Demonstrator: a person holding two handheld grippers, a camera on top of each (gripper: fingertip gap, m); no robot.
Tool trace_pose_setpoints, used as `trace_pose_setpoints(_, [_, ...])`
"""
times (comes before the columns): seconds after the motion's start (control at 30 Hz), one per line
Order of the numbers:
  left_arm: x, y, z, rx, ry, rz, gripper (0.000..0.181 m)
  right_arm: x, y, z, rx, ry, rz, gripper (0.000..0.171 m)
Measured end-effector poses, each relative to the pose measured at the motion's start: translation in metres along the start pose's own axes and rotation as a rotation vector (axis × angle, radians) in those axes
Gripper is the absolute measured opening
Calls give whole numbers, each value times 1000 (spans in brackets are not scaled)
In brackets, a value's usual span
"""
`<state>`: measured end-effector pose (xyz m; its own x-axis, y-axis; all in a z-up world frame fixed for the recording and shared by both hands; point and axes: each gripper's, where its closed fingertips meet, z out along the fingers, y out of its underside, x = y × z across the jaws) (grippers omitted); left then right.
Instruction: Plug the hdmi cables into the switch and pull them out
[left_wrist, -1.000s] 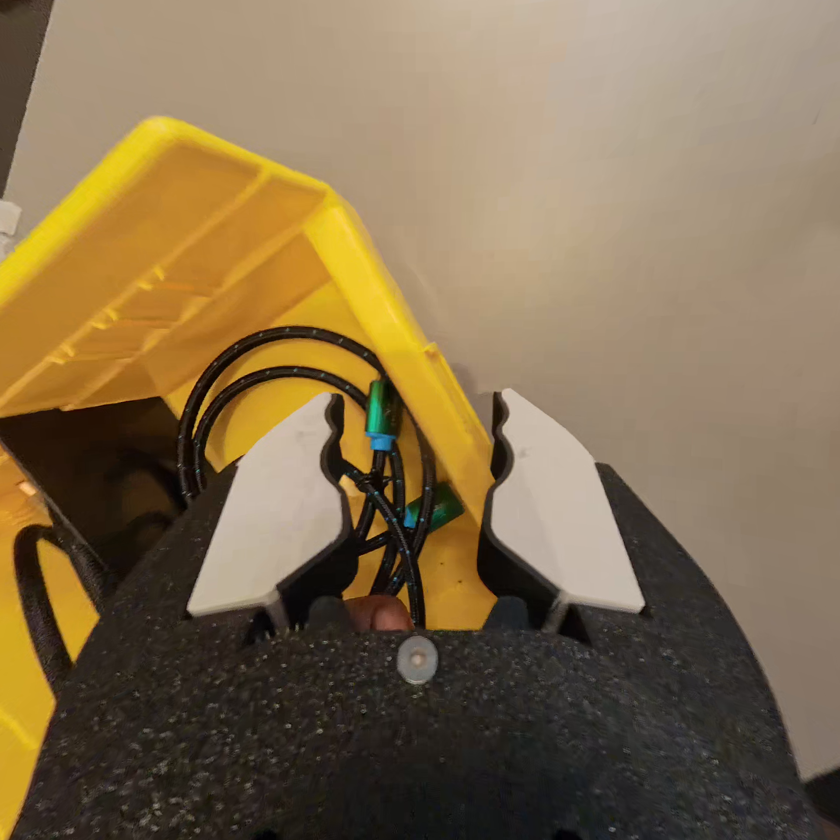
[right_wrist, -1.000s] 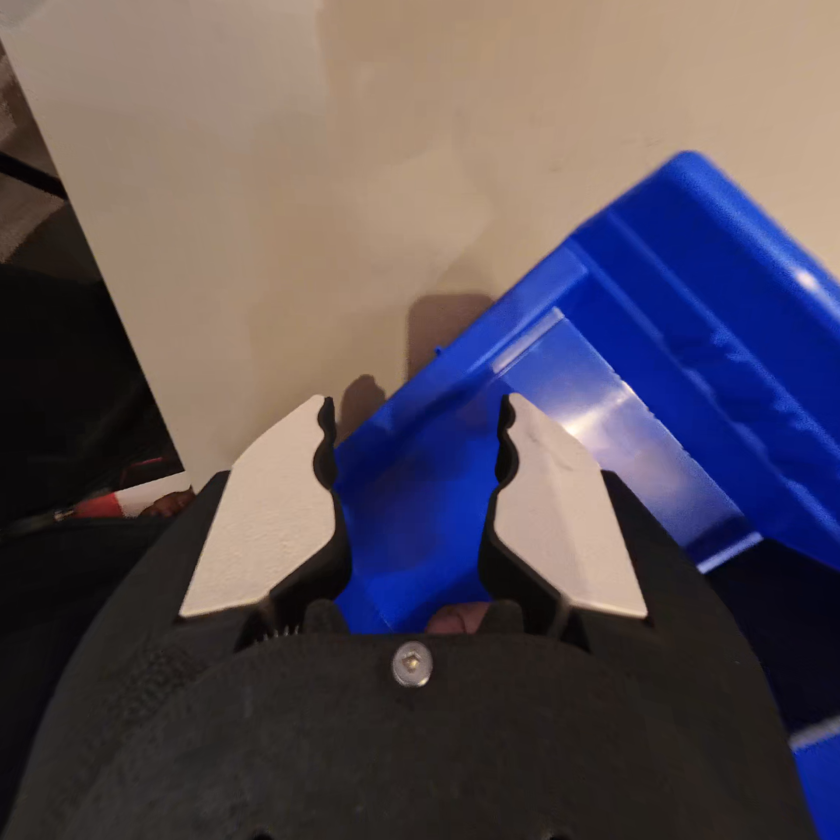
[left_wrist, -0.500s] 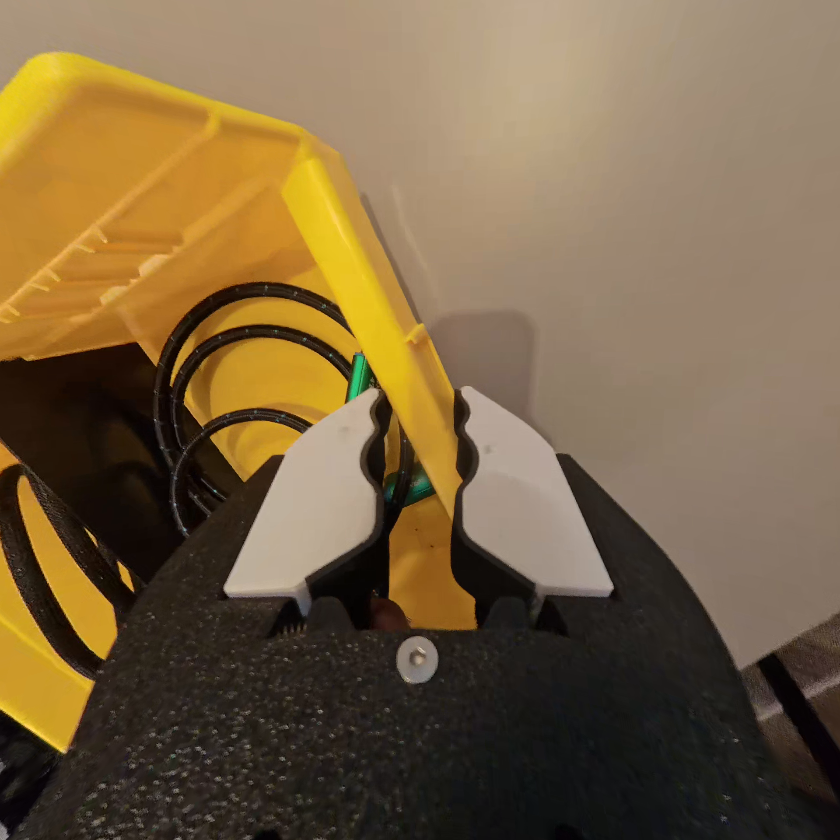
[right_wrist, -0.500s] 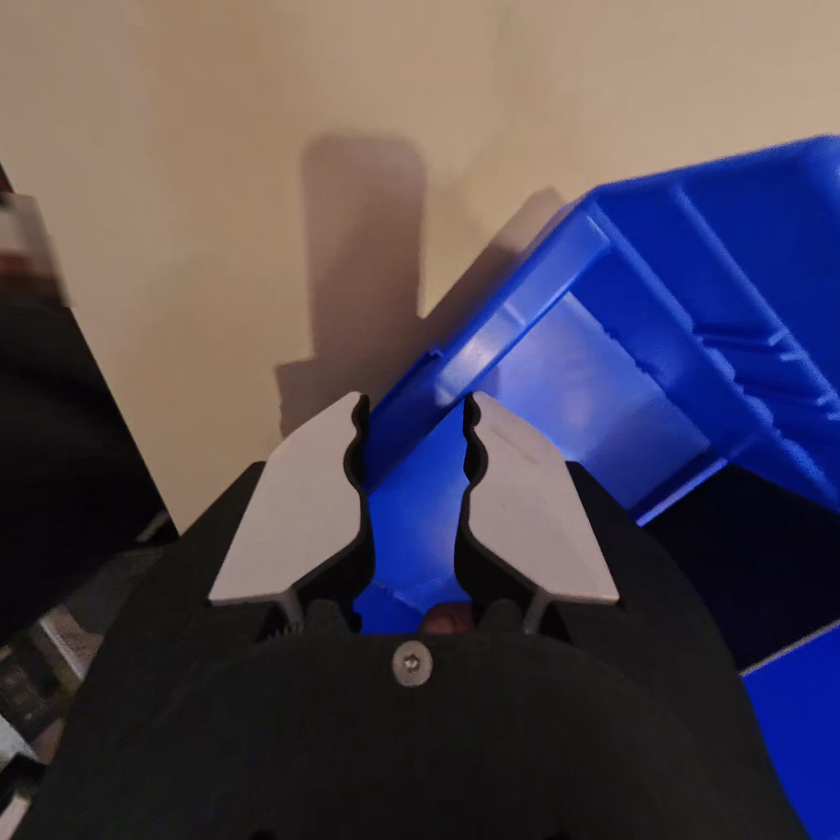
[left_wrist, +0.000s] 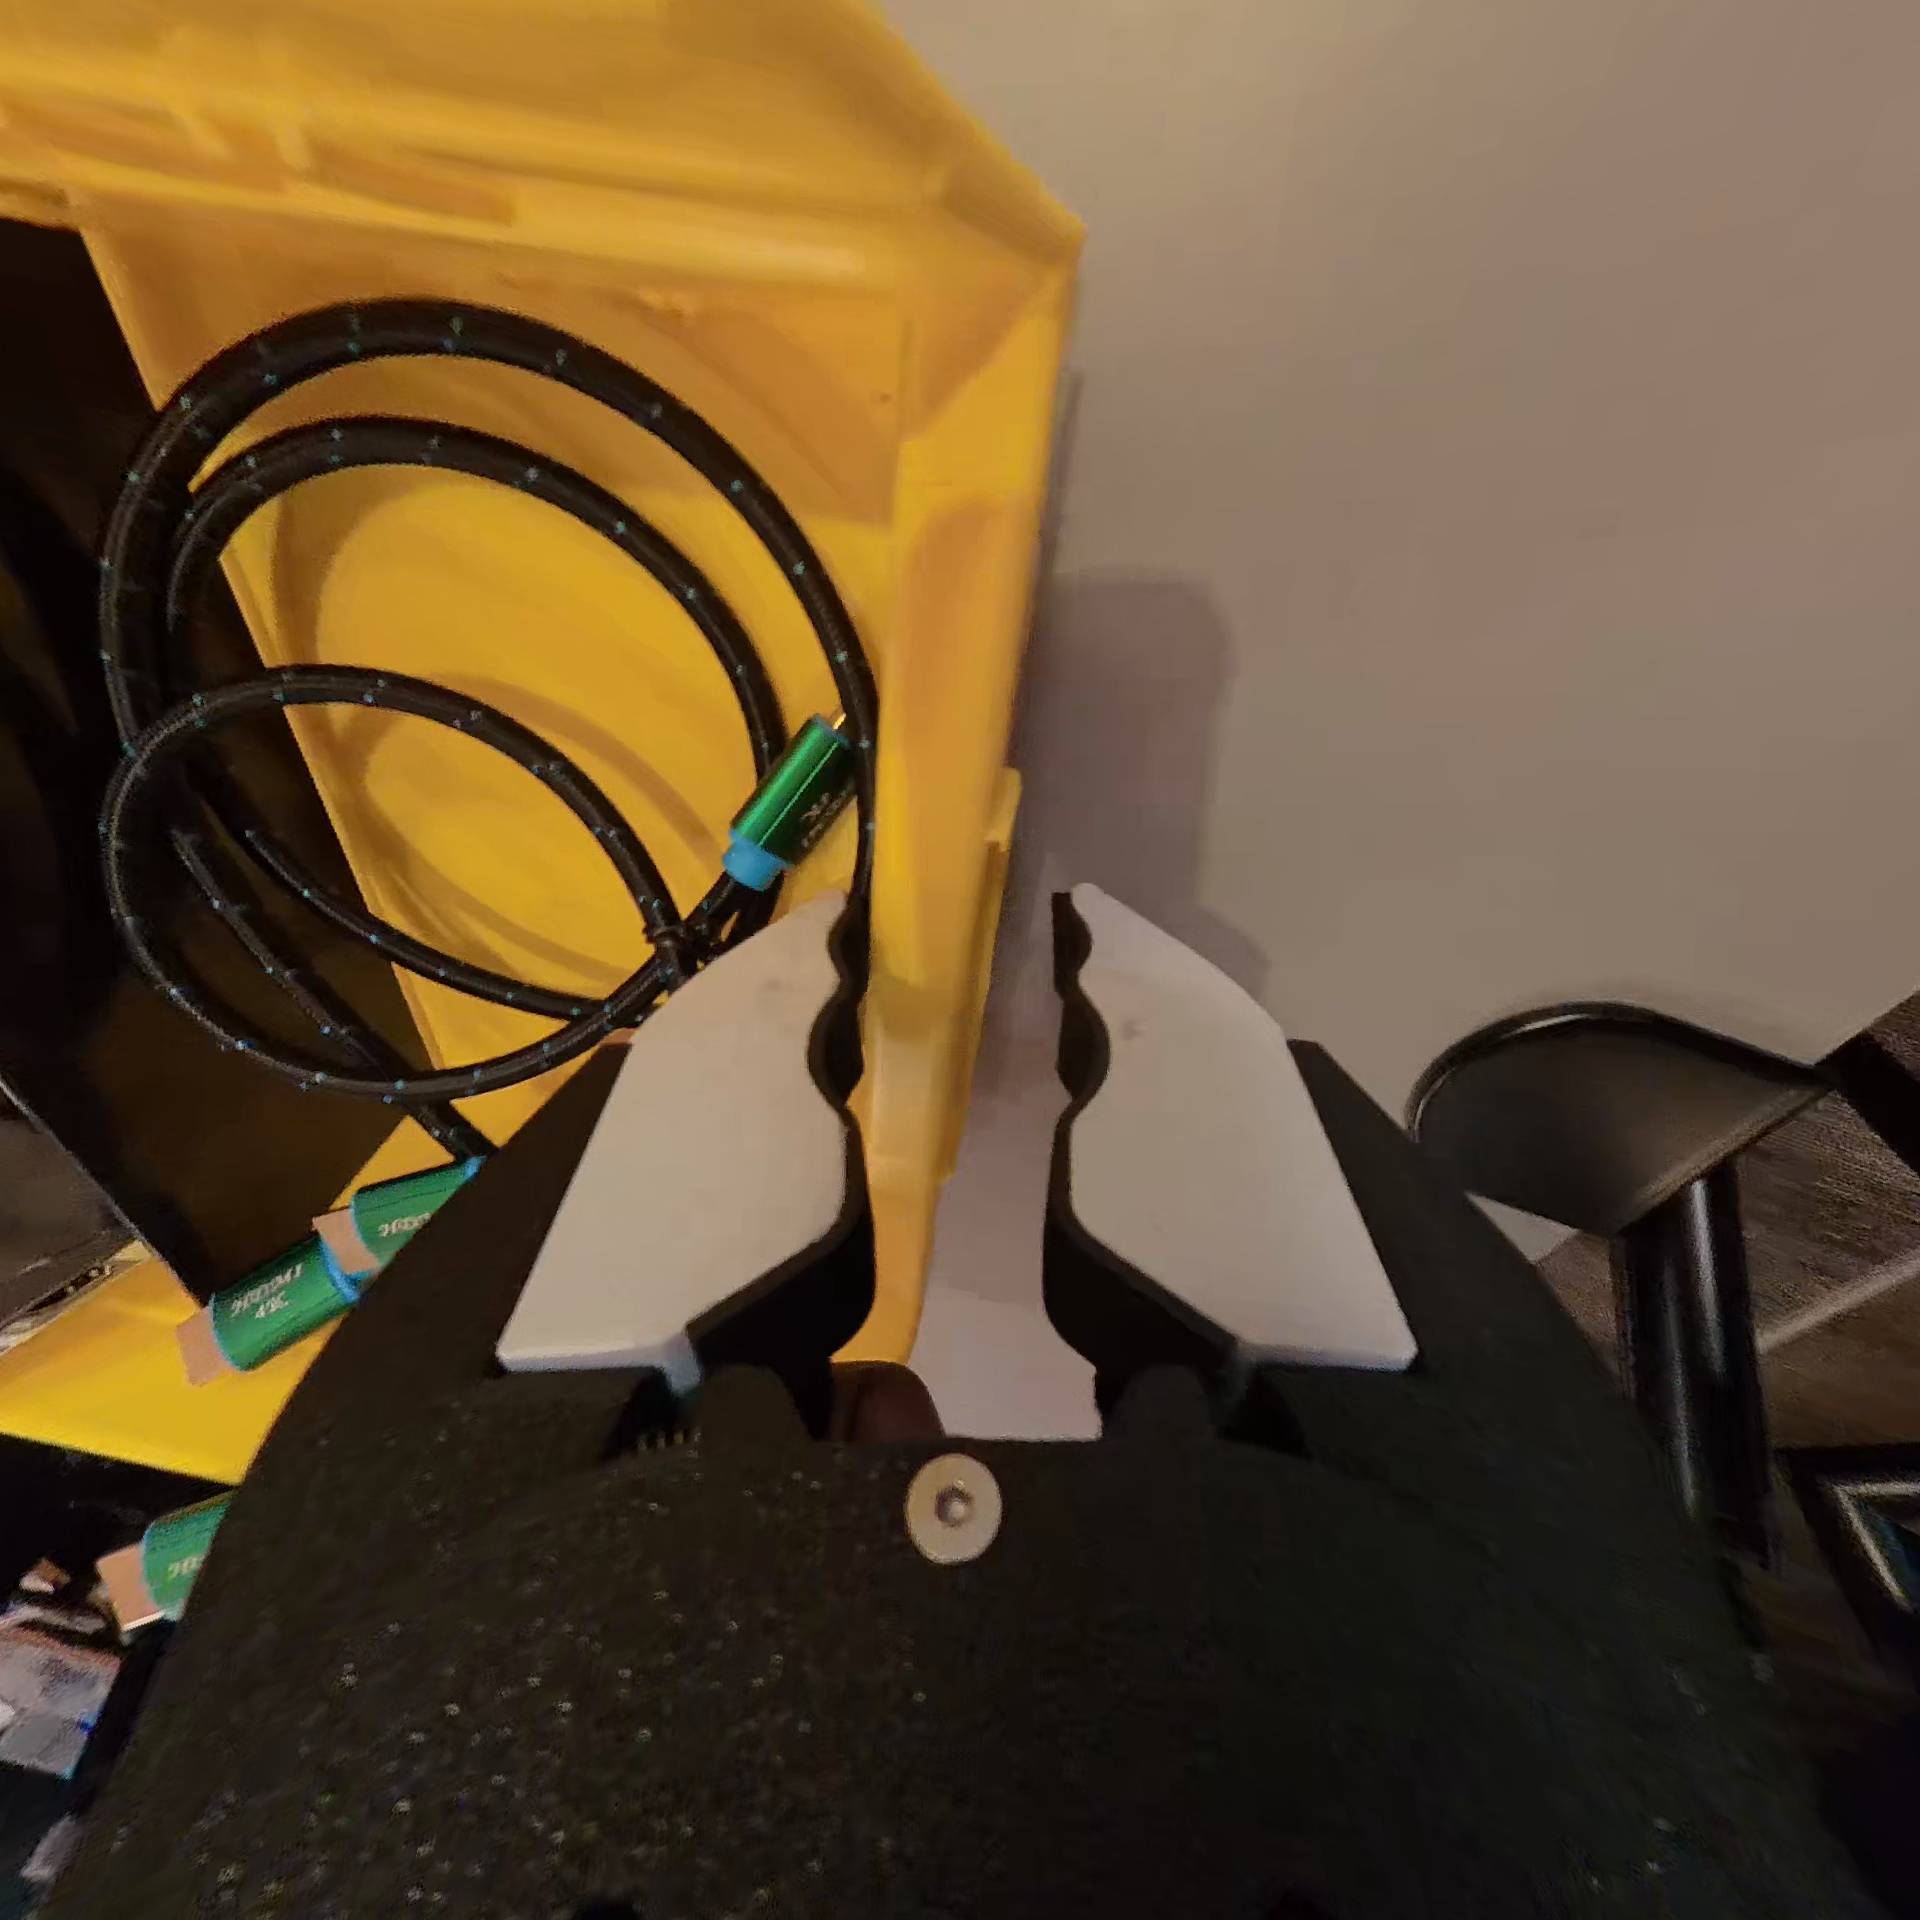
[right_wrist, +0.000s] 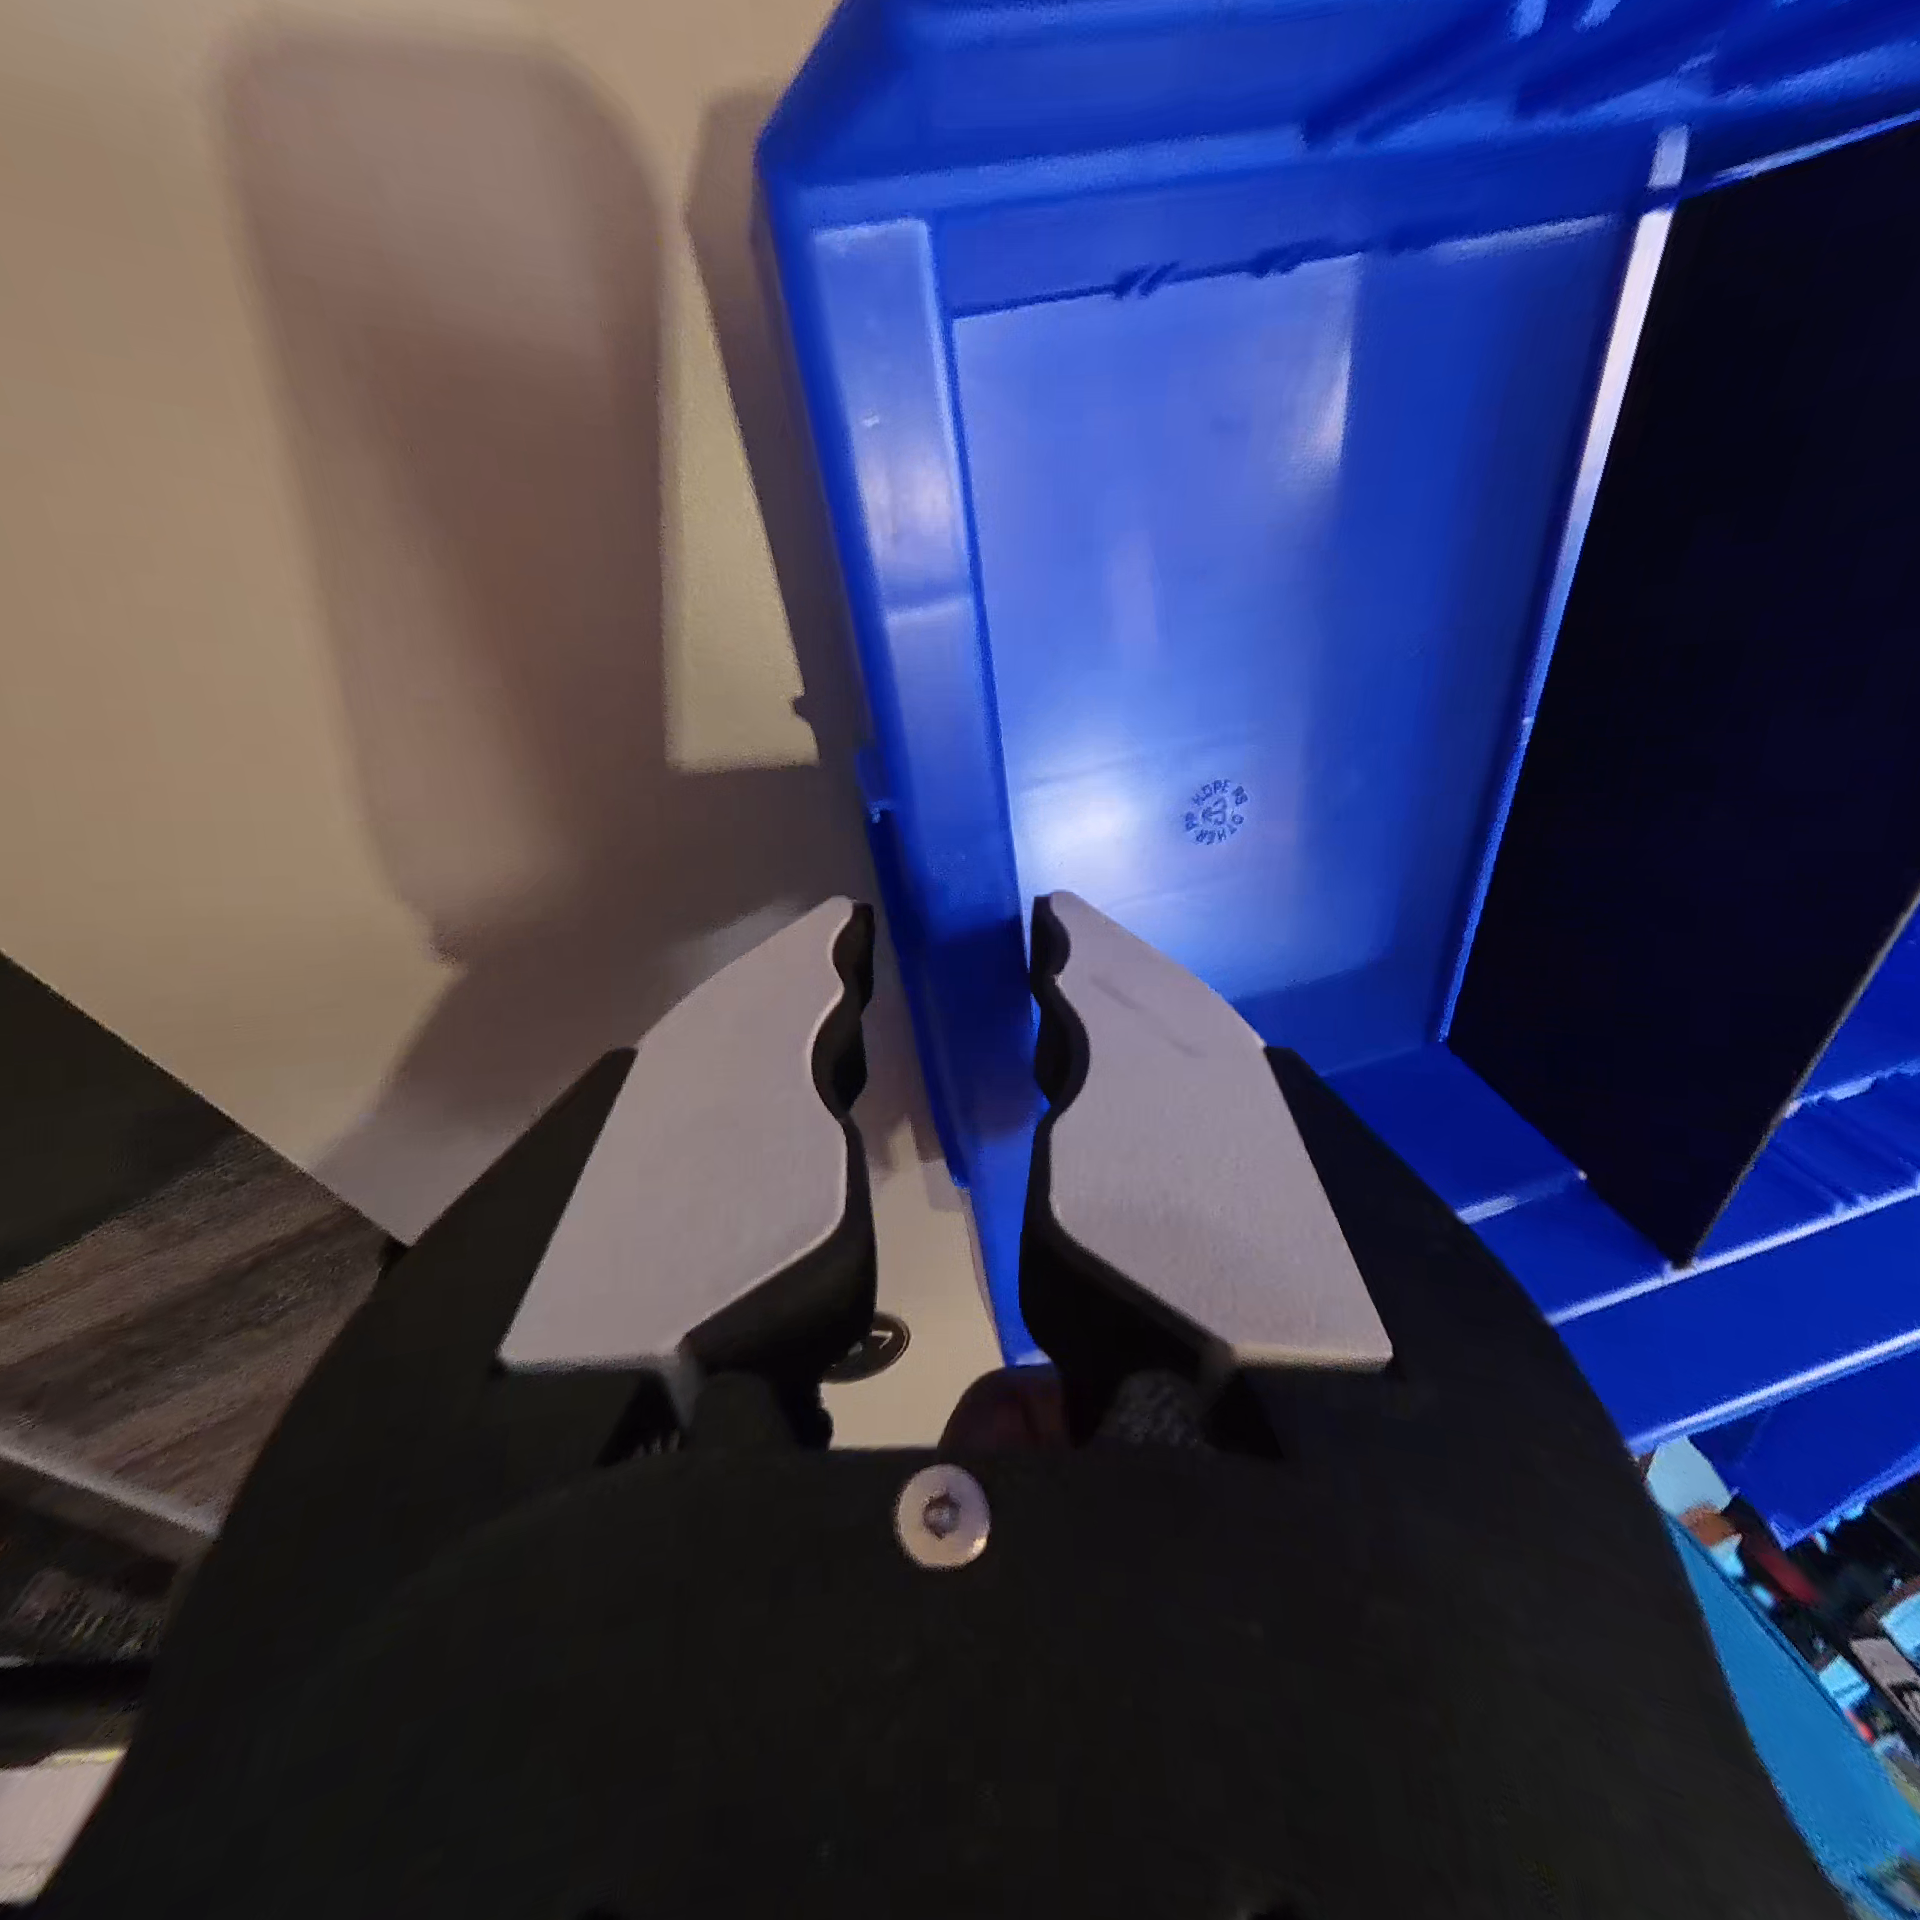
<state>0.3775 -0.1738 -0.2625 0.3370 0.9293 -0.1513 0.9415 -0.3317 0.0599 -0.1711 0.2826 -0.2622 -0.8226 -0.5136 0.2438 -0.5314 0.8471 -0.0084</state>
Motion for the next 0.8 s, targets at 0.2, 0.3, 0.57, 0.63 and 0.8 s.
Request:
trace_pose_setpoints(0.2, [-7,0,4,96,-92,67,25,7,15,9,42,-13,-85,26])
trace_pose_setpoints(0.3, [-8,14,5,82,-92,104,25,21,35,12,-15,-1,-101,27])
trace_pose_setpoints(0.57, [-19,44,8,25,-174,237,26,59,62,19,-38,80,-68,30])
trace_pose_setpoints(0.63, [-23,52,8,-2,-194,254,27,64,68,20,-48,93,-72,30])
trace_pose_setpoints(0.8, [-27,59,10,39,-213,226,27,74,74,22,-57,113,-70,31])
